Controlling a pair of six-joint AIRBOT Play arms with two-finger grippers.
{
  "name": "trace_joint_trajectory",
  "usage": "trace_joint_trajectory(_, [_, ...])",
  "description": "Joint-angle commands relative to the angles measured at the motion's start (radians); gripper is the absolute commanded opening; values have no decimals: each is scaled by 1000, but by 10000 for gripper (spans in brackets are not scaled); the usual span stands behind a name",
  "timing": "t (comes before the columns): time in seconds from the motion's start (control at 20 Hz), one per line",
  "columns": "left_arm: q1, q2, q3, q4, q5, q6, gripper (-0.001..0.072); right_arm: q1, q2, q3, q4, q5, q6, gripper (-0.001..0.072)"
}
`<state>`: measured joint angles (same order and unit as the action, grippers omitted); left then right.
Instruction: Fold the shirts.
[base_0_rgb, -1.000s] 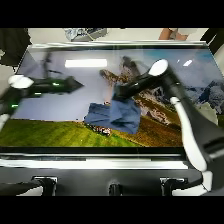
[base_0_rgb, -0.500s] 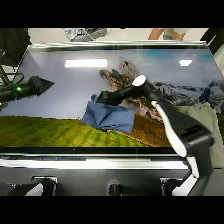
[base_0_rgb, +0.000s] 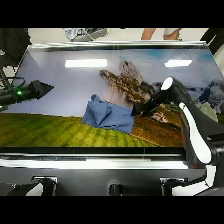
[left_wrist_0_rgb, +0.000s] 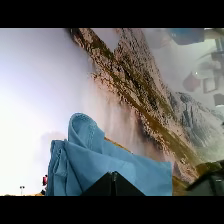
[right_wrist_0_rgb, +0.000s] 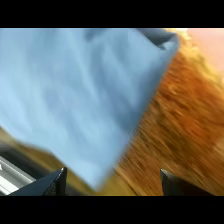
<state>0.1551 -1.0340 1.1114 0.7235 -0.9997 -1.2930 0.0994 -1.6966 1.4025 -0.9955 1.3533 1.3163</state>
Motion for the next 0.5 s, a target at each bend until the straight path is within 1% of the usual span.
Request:
trace_joint_trajectory(0.0, [1, 0, -2, 0, -6, 4, 30, 24, 7, -194, 232, -270, -14, 667])
trace_joint_trajectory(0.05, [0, 0, -1, 0, -6, 3, 30, 43, -4, -212, 232, -307, -5, 667])
trace_joint_trajectory(0.1, [0, 0, -1, 0, -5, 4, 31, 61, -22, -213, 246, -308, 3, 651])
trace_joint_trajectory(0.15, [0, 0, -1, 0, -6, 4, 31, 77, -34, -213, 275, -320, 0, 495])
trace_joint_trajectory(0.2, [0, 0, -1, 0, -6, 4, 31, 83, -36, -213, 315, -328, -23, 231])
trace_joint_trajectory(0.25, [0, 0, -1, 0, -6, 4, 31, 80, -31, -204, 373, -318, -84, 53])
trace_joint_trajectory(0.3, [0, 0, -1, 0, -6, 4, 31, 66, -16, -176, 430, -286, -209, 38])
trace_joint_trajectory(0.35, [0, 0, -2, 0, -6, 4, 31, 43, 14, -134, 440, -252, -282, 38])
trace_joint_trajectory(0.4, [0, 0, -2, 0, -6, 11, 31, 12, 50, -84, 410, -224, -286, 38])
trace_joint_trajectory(0.45, [0, 0, -2, 0, -6, 14, 31, -27, 92, -27, 368, -200, -267, 38])
